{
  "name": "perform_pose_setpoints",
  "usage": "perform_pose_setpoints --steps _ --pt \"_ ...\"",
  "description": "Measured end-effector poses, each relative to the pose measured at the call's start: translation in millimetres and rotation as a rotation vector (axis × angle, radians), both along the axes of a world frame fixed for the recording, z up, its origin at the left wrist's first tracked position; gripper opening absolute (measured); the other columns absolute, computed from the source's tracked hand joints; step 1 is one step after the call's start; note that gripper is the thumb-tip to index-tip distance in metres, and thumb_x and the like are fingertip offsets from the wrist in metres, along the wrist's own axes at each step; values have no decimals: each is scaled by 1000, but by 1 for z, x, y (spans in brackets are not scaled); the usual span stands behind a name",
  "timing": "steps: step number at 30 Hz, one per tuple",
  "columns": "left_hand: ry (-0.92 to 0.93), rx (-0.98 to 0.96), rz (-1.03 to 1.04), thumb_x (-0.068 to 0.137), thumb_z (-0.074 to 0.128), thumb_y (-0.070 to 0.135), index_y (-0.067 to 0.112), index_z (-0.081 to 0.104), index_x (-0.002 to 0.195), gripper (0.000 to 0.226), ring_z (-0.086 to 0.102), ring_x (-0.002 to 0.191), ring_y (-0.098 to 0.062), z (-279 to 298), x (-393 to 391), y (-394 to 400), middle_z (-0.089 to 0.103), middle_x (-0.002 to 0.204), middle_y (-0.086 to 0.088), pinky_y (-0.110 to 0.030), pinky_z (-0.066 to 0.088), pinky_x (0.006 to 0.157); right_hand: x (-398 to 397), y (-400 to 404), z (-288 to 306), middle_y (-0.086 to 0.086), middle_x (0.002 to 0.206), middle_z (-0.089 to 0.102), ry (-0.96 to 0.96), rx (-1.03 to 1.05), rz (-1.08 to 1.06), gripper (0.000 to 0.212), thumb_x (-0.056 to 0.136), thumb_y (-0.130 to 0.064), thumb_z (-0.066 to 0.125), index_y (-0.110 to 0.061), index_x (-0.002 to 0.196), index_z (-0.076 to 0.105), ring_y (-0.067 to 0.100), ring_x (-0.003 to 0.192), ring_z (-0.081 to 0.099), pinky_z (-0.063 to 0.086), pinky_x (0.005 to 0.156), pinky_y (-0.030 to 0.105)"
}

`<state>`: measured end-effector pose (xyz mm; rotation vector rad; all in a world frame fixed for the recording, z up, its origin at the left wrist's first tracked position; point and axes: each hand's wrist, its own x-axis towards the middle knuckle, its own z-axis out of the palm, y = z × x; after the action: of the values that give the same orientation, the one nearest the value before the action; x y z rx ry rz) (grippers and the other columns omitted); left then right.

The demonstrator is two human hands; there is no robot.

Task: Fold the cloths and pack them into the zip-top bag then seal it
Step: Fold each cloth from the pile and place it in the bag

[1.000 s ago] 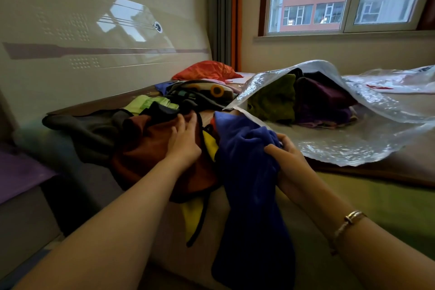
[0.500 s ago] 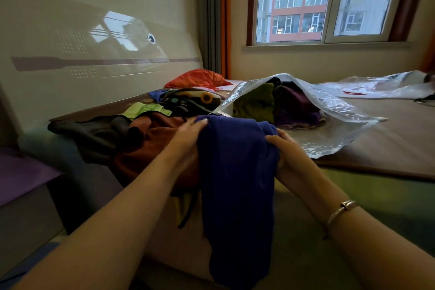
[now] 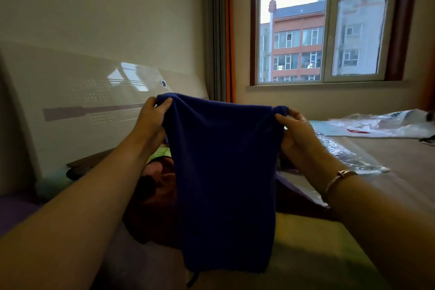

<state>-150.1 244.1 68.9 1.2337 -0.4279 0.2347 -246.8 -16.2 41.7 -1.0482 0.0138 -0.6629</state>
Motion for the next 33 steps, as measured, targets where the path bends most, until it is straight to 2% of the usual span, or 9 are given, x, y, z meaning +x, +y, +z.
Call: perform_pose_setpoints --steps 3,6,11,14,16,20,25,31,33 --pt "-24 -74 15 98 50 12 8 50 107 10 58 95 -23 17 1 12 58 108 -13 -33 54 75 -20 -8 23 8 105 59 -16 -110 -105 20 95 -6 51 -15 113 52 24 102 58 54 79 34" --pt "-40 -73 -3 95 54 10 0 47 125 32 58 99 -25 27 -2 19 57 118 -18 -32 53 70 -45 -23 44 12 116 59 -48 -216 -231 20 97 -14 51 -11 116 53 30 113 56 52 90 42" --pt "-77 -33 4 91 61 13 0 45 130 44 58 105 -27 49 -19 12 58 120 -16 -35 53 79 -82 -45 71 9 114 59 -95 -305 -360 27 94 -23 57 -9 117 53 24 107 55 52 72 28" --pt "-116 -41 -32 87 66 14 5 45 131 50 60 104 -27 63 -31 5 60 118 -15 -35 54 77 -98 -53 83 11 116 58 -119 -328 -436 34 93 -26 59 -6 119 55 20 101 56 50 69 26" --pt "-149 -65 -40 88 65 13 14 44 125 43 58 96 -20 73 -40 0 59 108 -7 -33 53 75 -110 -57 91 6 113 57 -140 -353 -471 33 94 -28 57 -7 119 55 16 98 55 49 72 25" --pt "-171 -61 -89 89 63 14 21 43 121 38 56 91 -17 84 -55 -9 57 106 -5 -32 51 73 -127 -65 102 1 112 57 -189 -390 -520 13 95 -30 55 -20 104 54 15 100 55 48 80 26" --pt "-73 32 -126 88 63 7 16 48 121 38 56 90 -19 71 -54 -25 56 106 -8 -28 51 65 -128 -77 88 -4 101 57 -105 -419 -544 28 95 -27 56 -13 118 52 12 90 55 46 70 21" --pt "45 251 -136 88 56 -7 12 61 99 23 58 86 -24 44 -44 -36 58 97 -11 -27 57 61 -126 -95 60 14 123 56 30 -419 -500 40 91 -21 62 -7 125 47 28 111 57 52 92 40" --pt "68 325 -150 86 52 -13 12 65 90 29 57 91 -26 37 -43 -40 59 96 -10 -29 54 64 -126 -99 54 15 126 55 54 -422 -494 44 89 -18 64 -9 127 44 29 112 57 51 94 41"
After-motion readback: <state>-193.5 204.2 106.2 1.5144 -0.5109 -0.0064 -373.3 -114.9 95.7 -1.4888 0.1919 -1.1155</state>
